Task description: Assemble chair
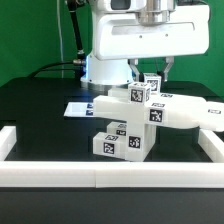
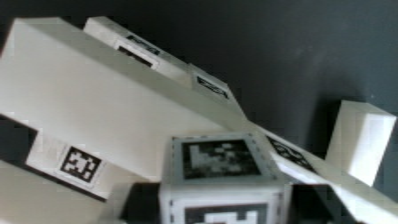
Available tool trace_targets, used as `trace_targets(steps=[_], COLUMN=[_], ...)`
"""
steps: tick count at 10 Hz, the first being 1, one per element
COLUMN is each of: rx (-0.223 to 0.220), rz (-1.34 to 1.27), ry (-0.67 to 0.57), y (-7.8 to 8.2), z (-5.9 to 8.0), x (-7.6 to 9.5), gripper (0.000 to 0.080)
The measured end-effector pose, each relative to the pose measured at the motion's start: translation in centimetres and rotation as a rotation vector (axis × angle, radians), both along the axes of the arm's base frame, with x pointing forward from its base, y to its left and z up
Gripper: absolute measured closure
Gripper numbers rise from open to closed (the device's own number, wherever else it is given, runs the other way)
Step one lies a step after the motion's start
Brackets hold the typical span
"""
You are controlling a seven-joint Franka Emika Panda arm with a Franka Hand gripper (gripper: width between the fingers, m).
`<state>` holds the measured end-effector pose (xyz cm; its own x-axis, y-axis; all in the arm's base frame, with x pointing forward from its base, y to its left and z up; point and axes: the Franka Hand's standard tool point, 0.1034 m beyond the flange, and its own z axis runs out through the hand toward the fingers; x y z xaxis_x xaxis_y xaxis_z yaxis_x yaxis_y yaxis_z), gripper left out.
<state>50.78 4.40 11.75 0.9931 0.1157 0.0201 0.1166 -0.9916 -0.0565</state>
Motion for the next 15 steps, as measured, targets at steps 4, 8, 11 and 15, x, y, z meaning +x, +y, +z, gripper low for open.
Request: trace_targets(steps=[4,8,11,15], rx=[0.004,0.008,0.015,0.023], rz=[-0.188,-0.466,-0.707,-0.96], ry=[0.011,0.028,0.043,0.061], y=[0.04,0.07,0.17,0.3], z=[-0.01,-0.01,-0.03,-0.04], x=[0.0,-0.01,-0.02,-0.02], gripper=[0.0513,0.0512,0.0512,0.0512])
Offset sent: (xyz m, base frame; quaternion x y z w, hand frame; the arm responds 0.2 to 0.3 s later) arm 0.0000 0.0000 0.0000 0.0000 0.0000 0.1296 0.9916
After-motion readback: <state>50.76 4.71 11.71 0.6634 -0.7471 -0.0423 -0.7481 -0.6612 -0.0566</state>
